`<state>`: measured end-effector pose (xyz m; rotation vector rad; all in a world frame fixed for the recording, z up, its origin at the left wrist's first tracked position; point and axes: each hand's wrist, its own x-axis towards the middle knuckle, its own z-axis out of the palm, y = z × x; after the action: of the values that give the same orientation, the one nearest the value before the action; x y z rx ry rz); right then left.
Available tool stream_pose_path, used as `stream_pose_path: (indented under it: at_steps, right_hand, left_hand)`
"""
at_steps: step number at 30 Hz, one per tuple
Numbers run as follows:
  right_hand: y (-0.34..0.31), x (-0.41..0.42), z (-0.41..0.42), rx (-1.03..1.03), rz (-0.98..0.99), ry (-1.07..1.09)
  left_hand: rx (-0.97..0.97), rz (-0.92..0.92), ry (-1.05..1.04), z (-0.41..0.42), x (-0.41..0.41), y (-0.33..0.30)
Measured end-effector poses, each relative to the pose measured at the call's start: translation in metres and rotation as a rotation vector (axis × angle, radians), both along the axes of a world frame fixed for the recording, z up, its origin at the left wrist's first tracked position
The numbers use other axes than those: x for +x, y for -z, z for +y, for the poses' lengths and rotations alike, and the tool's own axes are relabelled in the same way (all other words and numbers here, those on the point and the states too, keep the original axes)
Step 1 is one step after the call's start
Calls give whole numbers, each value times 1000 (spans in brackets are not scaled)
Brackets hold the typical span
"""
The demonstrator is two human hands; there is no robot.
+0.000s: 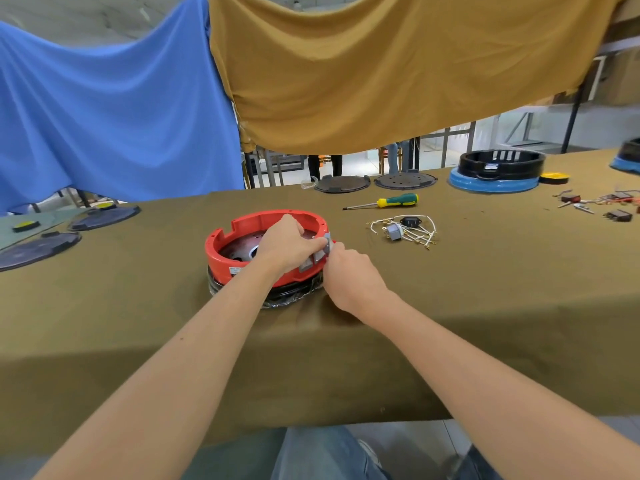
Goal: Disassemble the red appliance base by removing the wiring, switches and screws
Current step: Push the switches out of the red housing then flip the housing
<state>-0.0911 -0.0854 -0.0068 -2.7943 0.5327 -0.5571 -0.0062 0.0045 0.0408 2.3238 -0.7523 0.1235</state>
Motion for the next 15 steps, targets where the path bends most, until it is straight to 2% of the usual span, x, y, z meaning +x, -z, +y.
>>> stream_pose_path:
  at_steps: [5,12,15]
  right_hand:
    - [-7,0,0,-37,21,-40]
    - [-25,-1,-19,-139,156,-157]
    - [-23,-1,-25,-174,152,-178]
  left_hand:
    - [48,22,100,0,0,-1]
    - [84,73,122,1,4,-5]
    - [95,79,126,2,4,-5]
